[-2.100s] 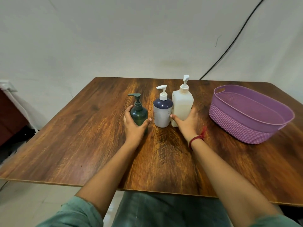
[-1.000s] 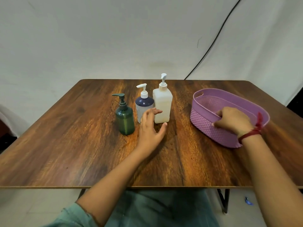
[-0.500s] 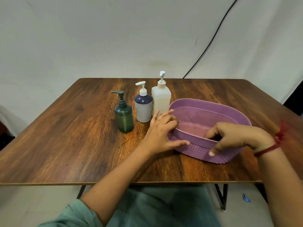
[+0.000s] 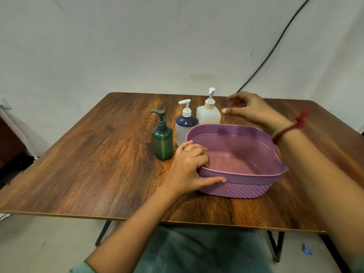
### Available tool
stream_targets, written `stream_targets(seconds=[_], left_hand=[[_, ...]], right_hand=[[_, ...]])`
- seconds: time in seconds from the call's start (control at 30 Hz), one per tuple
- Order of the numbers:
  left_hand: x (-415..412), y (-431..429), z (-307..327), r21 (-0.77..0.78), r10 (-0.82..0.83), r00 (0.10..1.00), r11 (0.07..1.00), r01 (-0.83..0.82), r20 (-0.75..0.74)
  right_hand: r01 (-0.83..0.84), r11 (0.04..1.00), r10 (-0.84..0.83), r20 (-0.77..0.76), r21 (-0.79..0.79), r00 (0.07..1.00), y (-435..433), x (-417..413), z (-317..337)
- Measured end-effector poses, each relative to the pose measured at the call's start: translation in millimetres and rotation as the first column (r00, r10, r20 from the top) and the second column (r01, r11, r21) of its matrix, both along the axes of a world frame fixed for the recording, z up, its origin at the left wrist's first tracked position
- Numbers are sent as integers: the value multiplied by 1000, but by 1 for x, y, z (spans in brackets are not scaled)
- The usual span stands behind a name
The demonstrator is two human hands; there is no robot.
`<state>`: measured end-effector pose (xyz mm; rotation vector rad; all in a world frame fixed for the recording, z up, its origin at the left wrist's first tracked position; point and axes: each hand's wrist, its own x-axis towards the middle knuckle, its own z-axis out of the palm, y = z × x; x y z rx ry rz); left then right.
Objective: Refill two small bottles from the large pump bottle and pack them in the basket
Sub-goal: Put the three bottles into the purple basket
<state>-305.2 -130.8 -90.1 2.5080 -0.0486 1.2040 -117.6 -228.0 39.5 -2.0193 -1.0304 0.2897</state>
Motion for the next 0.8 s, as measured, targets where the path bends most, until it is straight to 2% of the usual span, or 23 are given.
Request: stream_targets(seconds=[0.13,0.27,0.37,0.6,0.8], left_hand=[[-1,-1,1,7,19,999,1000,-19,-28],[-2,-2,2,16,49,997,999,-48,-60],[-3,-3,3,30,74,995,997,-73,-65],[-1,-5,4,53,109,993,993,-106,-54],[5,-10,1,78,163,986,984,-161,-29]], right_hand=[[0,972,-4,-16,-235,1000,52,21,-7],[-62,938,58,-23,-342,998,83,26,-25],[-45,962,26,-72,-269,997,87,22,-35],[149,986,-139,124,-75,982,79,23,-41],[149,966,-156,20,210,988,35,15,28]])
